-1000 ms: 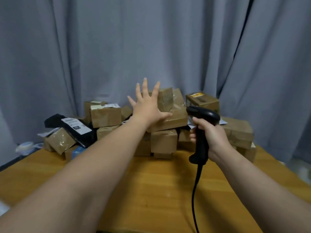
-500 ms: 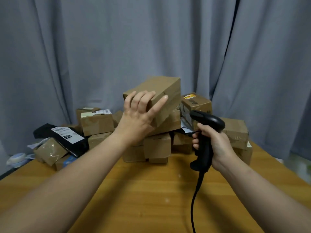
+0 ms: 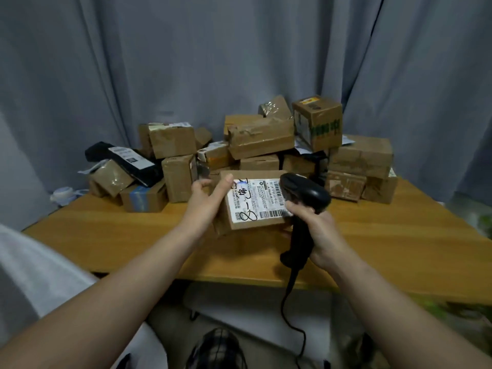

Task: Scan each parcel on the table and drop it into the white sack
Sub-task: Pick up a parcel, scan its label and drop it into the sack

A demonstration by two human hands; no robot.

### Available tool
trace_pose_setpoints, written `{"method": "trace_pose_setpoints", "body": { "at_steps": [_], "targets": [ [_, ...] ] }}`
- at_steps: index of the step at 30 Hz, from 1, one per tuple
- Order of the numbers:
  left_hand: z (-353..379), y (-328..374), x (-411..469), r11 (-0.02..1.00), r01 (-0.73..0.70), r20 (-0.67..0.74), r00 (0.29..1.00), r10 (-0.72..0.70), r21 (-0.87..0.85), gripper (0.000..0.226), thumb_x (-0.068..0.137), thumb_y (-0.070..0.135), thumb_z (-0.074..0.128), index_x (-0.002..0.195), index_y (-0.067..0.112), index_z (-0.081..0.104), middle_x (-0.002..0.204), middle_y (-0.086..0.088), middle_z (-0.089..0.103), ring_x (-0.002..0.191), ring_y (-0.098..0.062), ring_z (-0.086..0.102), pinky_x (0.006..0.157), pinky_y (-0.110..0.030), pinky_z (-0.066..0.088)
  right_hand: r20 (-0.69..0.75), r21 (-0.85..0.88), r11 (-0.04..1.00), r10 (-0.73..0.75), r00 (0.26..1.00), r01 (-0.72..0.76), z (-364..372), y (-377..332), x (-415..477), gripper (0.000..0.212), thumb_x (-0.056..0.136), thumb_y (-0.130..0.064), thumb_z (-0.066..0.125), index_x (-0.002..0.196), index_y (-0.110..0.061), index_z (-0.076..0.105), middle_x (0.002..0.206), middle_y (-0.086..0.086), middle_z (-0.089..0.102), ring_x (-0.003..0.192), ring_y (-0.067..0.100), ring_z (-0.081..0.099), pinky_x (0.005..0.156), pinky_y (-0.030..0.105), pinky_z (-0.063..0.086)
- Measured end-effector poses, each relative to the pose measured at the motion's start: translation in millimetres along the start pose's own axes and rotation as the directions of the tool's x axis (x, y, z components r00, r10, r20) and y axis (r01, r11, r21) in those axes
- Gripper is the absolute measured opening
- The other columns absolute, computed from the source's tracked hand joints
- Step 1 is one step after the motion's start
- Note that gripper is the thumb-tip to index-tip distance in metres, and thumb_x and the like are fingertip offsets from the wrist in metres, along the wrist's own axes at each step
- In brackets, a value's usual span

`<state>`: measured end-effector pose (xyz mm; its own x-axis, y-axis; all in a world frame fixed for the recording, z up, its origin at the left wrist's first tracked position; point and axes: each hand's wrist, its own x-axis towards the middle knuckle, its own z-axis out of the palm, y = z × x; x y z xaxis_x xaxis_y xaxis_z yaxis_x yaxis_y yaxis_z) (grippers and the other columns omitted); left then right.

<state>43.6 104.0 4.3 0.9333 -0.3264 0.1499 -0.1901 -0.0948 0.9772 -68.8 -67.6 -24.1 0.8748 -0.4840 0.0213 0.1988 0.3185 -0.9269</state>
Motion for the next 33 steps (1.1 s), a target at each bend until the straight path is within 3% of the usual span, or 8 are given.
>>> {"method": "trace_pose_setpoints", "body": {
  "at_steps": [4,8,15,19,21,25,29,33],
  "targets": [
    [3,8,-13,0.973,-0.095,0.092,0.993,0.077,0.210,0.098,0.068,0.067,0.062,0.147,0.022,0.025,0.133,0.006,0.040,0.122,-0.017,0.046,0.105,-0.035,0.040,-0.089,0.057,0.996,0.073,0.993,-0.068,3,18,-4,0.027,0.082,-0.008,0.072,0.106,-0.018,0.064,0.101,0.005,0.073,0.096,0.022,0.069,0.082,0.047,0.058],
    [-5,15,-12,0.904,-0.102,0.218,0.976,0.011,0.414,0.080,0.067,0.073,0.056,0.128,0.024,0.045,0.127,0.011,0.048,0.112,-0.009,0.048,0.088,-0.028,0.040,-0.229,-0.049,0.992,-0.120,0.966,0.112,1,18,-2,0.025,0.080,0.001,0.072,0.100,-0.013,0.068,0.087,0.000,0.072,0.082,0.017,0.069,0.080,0.035,0.055],
    [-6,4,-6,0.908,-0.076,0.477,0.867,-0.144,0.412,0.071,0.086,0.026,0.067,0.137,0.038,0.019,0.110,0.006,0.057,0.095,-0.006,0.060,0.070,-0.017,0.043,-0.042,-0.270,0.918,-0.312,0.949,0.289,3,4,-1,0.033,0.078,0.002,0.073,0.104,-0.015,0.065,0.101,0.005,0.071,0.099,0.020,0.067,0.083,0.033,0.055],
    [-1,-7,0,0.975,-0.019,0.363,0.930,-0.064,0.222,0.074,0.084,0.016,0.070,0.133,0.036,0.018,0.115,-0.003,0.054,0.090,-0.016,0.066,0.064,-0.022,0.055,-0.062,-0.222,0.926,-0.325,0.944,0.305,9,11,4,0.060,0.073,-0.015,0.080,0.126,-0.011,0.055,0.118,0.007,0.066,0.108,0.019,0.064,0.089,0.035,0.052],
    [-3,-19,-1,0.986,-0.041,0.292,0.956,-0.007,0.159,0.093,0.079,0.018,0.076,0.141,0.043,0.010,0.121,-0.002,0.050,0.103,-0.019,0.062,0.079,-0.035,0.058,-0.127,-0.260,0.902,-0.387,0.913,0.345,9,11,3,0.057,0.075,-0.020,0.081,0.125,-0.013,0.054,0.118,0.003,0.063,0.108,0.012,0.061,0.087,0.023,0.047],
    [-12,-46,-6,0.991,-0.064,0.194,0.980,0.041,0.115,0.114,0.074,0.021,0.081,0.146,0.051,-0.002,0.151,-0.007,0.030,0.136,-0.027,0.037,0.104,-0.045,0.043,0.043,-0.489,0.796,-0.387,0.921,0.357,4,15,-9,0.009,0.081,-0.022,0.076,0.082,-0.024,0.068,0.065,-0.015,0.064,0.069,0.001,0.060,0.067,0.022,0.045],
    [-18,-58,-6,1.000,-0.006,0.142,0.990,0.002,0.026,0.110,0.080,0.014,0.075,0.149,0.044,-0.004,0.133,-0.006,0.045,0.129,-0.026,0.044,0.096,-0.040,0.046,0.106,-0.615,0.707,-0.365,0.925,0.349,2,32,-18,0.052,0.079,-0.021,0.078,0.044,-0.023,0.040,0.036,-0.013,0.040,0.041,0.002,0.036,0.047,0.017,0.028],
    [-18,-55,-4,0.996,-0.040,0.151,0.988,0.027,0.079,0.108,0.081,0.013,0.074,0.151,0.039,-0.004,0.120,0.006,0.038,0.118,-0.012,0.041,0.092,-0.031,0.045,0.107,-0.637,0.690,-0.364,0.925,0.345,1,38,-21,0.039,0.079,-0.025,0.077,0.050,-0.021,0.051,0.042,-0.011,0.047,0.047,0.003,0.043,0.051,0.023,0.035]
  ]
}}
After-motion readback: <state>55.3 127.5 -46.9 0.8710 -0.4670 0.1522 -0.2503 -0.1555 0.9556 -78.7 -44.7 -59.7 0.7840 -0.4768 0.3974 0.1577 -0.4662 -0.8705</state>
